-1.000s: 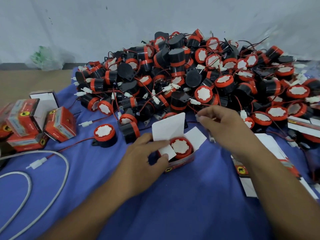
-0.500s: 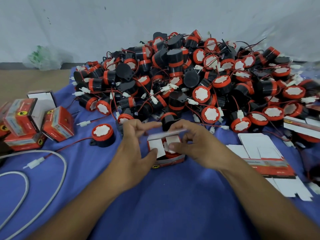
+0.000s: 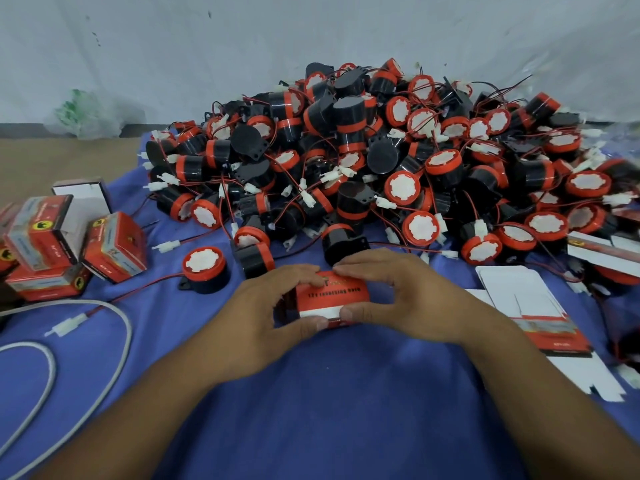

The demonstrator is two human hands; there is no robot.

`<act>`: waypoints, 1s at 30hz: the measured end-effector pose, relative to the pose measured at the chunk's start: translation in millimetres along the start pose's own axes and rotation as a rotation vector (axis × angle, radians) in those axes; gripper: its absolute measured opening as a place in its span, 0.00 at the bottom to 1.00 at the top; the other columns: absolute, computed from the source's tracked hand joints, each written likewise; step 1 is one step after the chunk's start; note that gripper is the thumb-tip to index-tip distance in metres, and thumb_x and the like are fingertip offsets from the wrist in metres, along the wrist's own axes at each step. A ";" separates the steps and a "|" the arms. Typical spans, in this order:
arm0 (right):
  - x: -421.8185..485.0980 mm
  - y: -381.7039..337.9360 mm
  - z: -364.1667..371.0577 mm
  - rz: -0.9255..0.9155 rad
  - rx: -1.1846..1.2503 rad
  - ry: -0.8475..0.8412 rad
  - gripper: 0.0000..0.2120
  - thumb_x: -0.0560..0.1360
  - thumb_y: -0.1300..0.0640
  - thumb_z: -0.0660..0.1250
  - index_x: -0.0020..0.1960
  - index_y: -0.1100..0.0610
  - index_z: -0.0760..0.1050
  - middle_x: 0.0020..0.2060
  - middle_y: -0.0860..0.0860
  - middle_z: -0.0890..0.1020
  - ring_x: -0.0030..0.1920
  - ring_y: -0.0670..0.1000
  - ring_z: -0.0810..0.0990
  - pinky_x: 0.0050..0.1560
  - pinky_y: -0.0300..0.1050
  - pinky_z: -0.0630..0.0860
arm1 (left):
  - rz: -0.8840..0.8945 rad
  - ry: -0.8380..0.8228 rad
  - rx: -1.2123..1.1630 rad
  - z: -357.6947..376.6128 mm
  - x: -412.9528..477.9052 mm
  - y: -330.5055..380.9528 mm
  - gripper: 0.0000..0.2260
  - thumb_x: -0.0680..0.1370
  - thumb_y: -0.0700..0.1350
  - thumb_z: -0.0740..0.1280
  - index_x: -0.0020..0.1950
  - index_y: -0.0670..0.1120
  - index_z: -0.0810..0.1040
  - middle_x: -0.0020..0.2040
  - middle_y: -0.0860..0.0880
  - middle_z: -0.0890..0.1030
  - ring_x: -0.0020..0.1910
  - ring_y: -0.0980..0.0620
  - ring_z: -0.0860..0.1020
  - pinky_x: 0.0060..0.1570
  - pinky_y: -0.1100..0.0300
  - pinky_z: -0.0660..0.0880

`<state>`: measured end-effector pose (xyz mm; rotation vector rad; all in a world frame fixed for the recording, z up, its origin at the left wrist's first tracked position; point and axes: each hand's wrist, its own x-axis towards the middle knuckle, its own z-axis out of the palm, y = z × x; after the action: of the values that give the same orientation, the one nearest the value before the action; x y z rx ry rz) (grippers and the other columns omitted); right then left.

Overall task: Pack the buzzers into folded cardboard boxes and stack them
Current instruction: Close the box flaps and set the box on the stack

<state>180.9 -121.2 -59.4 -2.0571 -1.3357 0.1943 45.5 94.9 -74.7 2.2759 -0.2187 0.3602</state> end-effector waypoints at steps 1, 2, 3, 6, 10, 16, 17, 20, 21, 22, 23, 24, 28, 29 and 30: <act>1.1 -1.1 1.0 -0.041 -0.015 0.018 0.28 0.72 0.37 0.71 0.68 0.49 0.77 0.60 0.38 0.78 0.63 0.38 0.74 0.63 0.30 0.68 | -0.003 0.006 -0.001 -0.6 0.3 0.0 0.21 0.75 0.57 0.71 0.66 0.52 0.76 0.65 0.61 0.76 0.63 0.60 0.76 0.58 0.58 0.78; 2.5 -1.7 2.1 -0.072 -0.037 0.031 0.26 0.74 0.40 0.71 0.67 0.50 0.77 0.59 0.40 0.79 0.60 0.39 0.76 0.61 0.31 0.71 | -0.012 0.006 -0.009 -1.2 0.6 0.1 0.21 0.76 0.56 0.71 0.67 0.52 0.76 0.65 0.60 0.77 0.63 0.59 0.77 0.58 0.56 0.78; 3.5 -1.8 2.7 -0.090 -0.055 0.040 0.24 0.75 0.41 0.71 0.67 0.51 0.77 0.58 0.41 0.80 0.59 0.39 0.78 0.60 0.32 0.72 | -0.017 0.002 -0.022 -2.0 1.1 0.5 0.21 0.76 0.55 0.70 0.68 0.52 0.75 0.64 0.60 0.78 0.62 0.58 0.77 0.57 0.55 0.78; 5.5 -1.3 2.5 -0.114 -0.056 0.069 0.23 0.77 0.41 0.68 0.67 0.51 0.78 0.57 0.41 0.82 0.57 0.38 0.79 0.57 0.34 0.76 | -0.015 -0.001 -0.059 -2.5 1.8 2.2 0.19 0.78 0.53 0.68 0.68 0.52 0.76 0.62 0.58 0.80 0.60 0.55 0.79 0.57 0.53 0.78; 6.0 0.6 3.4 -0.137 -0.020 0.083 0.22 0.78 0.40 0.66 0.67 0.51 0.78 0.58 0.42 0.82 0.57 0.40 0.80 0.56 0.42 0.79 | -0.054 0.040 -0.097 -2.0 1.9 0.6 0.16 0.79 0.50 0.68 0.66 0.49 0.79 0.65 0.56 0.79 0.65 0.59 0.76 0.62 0.52 0.77; 6.8 -5.6 12.6 -0.186 -0.082 0.044 0.19 0.82 0.45 0.62 0.70 0.50 0.75 0.62 0.44 0.78 0.61 0.44 0.77 0.58 0.44 0.76 | -0.010 0.070 -0.057 -2.1 2.0 -0.5 0.16 0.77 0.48 0.68 0.64 0.48 0.81 0.67 0.54 0.78 0.68 0.60 0.73 0.65 0.54 0.75; 6.6 -7.3 14.5 -0.188 -0.103 0.032 0.19 0.82 0.46 0.61 0.70 0.51 0.75 0.64 0.44 0.77 0.62 0.44 0.76 0.60 0.44 0.75 | 0.004 0.074 -0.037 -2.6 2.6 -1.2 0.16 0.77 0.48 0.69 0.64 0.47 0.81 0.68 0.53 0.78 0.69 0.60 0.73 0.65 0.55 0.75; 2.2 -11.6 24.0 -0.146 -0.212 0.019 0.20 0.83 0.50 0.60 0.74 0.53 0.71 0.72 0.48 0.72 0.68 0.50 0.72 0.68 0.46 0.70 | 0.078 0.061 0.084 -5.8 3.2 -2.2 0.16 0.79 0.49 0.68 0.66 0.47 0.80 0.69 0.56 0.76 0.67 0.60 0.74 0.64 0.58 0.75; -0.1 -13.3 27.7 -0.128 -0.252 0.028 0.21 0.84 0.51 0.59 0.75 0.54 0.69 0.74 0.49 0.69 0.69 0.51 0.70 0.71 0.46 0.67 | 0.112 0.051 0.135 -6.6 3.6 -2.3 0.16 0.80 0.50 0.67 0.66 0.48 0.80 0.70 0.57 0.75 0.64 0.59 0.76 0.62 0.58 0.76; -2.3 -15.4 30.8 -0.119 -0.288 0.044 0.22 0.84 0.52 0.59 0.76 0.56 0.68 0.75 0.50 0.67 0.71 0.53 0.68 0.73 0.45 0.64 | 0.139 0.039 0.175 -7.7 4.0 -2.0 0.15 0.80 0.50 0.66 0.66 0.49 0.80 0.70 0.58 0.75 0.60 0.60 0.78 0.59 0.59 0.77; -4.5 -17.6 33.4 -0.121 -0.319 0.064 0.22 0.84 0.52 0.58 0.76 0.57 0.67 0.76 0.52 0.66 0.72 0.54 0.67 0.74 0.45 0.62 | 0.160 0.024 0.203 -8.8 4.5 -1.4 0.15 0.81 0.50 0.66 0.67 0.49 0.79 0.70 0.58 0.75 0.56 0.61 0.78 0.56 0.60 0.77; -6.1 -19.8 35.0 -0.130 -0.341 0.081 0.22 0.84 0.52 0.57 0.76 0.59 0.67 0.76 0.53 0.66 0.74 0.55 0.65 0.75 0.47 0.62 | 0.177 0.004 0.228 -9.9 4.6 -1.1 0.15 0.81 0.50 0.66 0.66 0.49 0.80 0.71 0.58 0.74 0.54 0.61 0.77 0.54 0.60 0.77; -12.7 -23.2 38.2 -0.085 -0.388 0.013 0.31 0.83 0.41 0.50 0.80 0.57 0.58 0.81 0.52 0.53 0.81 0.53 0.51 0.76 0.55 0.60 | 0.177 -0.062 0.358 -14.7 1.1 -3.3 0.19 0.79 0.56 0.64 0.65 0.49 0.81 0.71 0.57 0.73 0.53 0.54 0.74 0.54 0.55 0.76; -14.4 -21.3 39.7 -0.067 -0.413 -0.017 0.32 0.82 0.39 0.50 0.81 0.55 0.53 0.81 0.50 0.48 0.81 0.52 0.46 0.76 0.56 0.60 | 0.173 -0.068 0.393 -15.8 1.2 -3.5 0.20 0.78 0.58 0.64 0.65 0.49 0.81 0.71 0.56 0.73 0.56 0.52 0.73 0.57 0.53 0.75; -15.9 -19.0 41.4 -0.056 -0.438 -0.036 0.33 0.82 0.39 0.51 0.81 0.52 0.49 0.81 0.49 0.43 0.81 0.51 0.42 0.76 0.57 0.60 | 0.183 -0.071 0.429 -16.0 1.1 -3.0 0.21 0.78 0.59 0.63 0.64 0.49 0.81 0.71 0.55 0.73 0.60 0.50 0.72 0.59 0.52 0.75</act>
<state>140.2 -111.4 -83.2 -2.3759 -1.5628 -0.0969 44.4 108.8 -66.2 2.7020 -0.4215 0.4557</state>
